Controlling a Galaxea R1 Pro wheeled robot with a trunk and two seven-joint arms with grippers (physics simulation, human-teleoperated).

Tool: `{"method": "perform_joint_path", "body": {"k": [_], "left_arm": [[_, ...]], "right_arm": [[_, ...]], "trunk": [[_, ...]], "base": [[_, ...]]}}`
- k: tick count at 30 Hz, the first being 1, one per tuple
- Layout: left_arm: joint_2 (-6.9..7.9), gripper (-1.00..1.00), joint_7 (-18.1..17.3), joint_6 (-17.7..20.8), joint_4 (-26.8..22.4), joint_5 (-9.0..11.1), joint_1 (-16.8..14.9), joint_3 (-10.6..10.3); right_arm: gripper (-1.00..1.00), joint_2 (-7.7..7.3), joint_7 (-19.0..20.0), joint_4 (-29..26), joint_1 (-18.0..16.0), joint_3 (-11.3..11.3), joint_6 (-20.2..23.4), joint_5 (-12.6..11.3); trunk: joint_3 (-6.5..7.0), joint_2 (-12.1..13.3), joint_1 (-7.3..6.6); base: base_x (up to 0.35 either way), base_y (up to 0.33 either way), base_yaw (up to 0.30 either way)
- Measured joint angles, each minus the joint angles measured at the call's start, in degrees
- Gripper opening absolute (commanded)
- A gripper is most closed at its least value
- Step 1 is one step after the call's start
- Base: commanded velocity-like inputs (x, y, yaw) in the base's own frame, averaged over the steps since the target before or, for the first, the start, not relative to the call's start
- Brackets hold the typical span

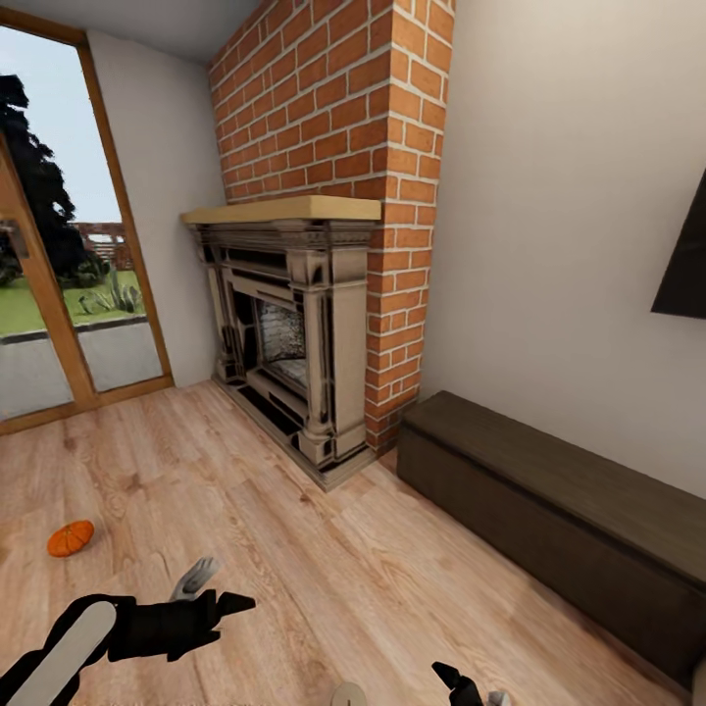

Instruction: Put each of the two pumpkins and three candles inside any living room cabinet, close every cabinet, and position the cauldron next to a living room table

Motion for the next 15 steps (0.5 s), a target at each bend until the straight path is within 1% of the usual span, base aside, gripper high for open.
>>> {"method": "perform_joint_path", "body": {"k": [4,12,15], "left_arm": [[-0.04,1.0,0.4,0.0,-0.1,0.0,0.0,0.0],[-0.05,1.0,0.5,0.0,-0.3,0.0,0.0,0.1],[-0.05,1.0,0.5,0.0,-0.3,0.0,0.0,0.1]], "right_arm": [[1.0,-0.05,0.6,0.1,0.0,-0.2,-0.4,-0.4],[1.0,-0.05,0.1,0.5,0.0,-0.4,-1.0,-0.6],[1.0,-0.05,0.0,0.5,0.0,-0.4,-3.3,-0.5]], "trunk": [[0.0,0.0,0.0],[0.0,0.0,0.0],[0.0,0.0,0.0]], "base": [[0.0,0.0,0.017],[0.0,0.001,0.002],[-0.019,0.076,0.0]]}}
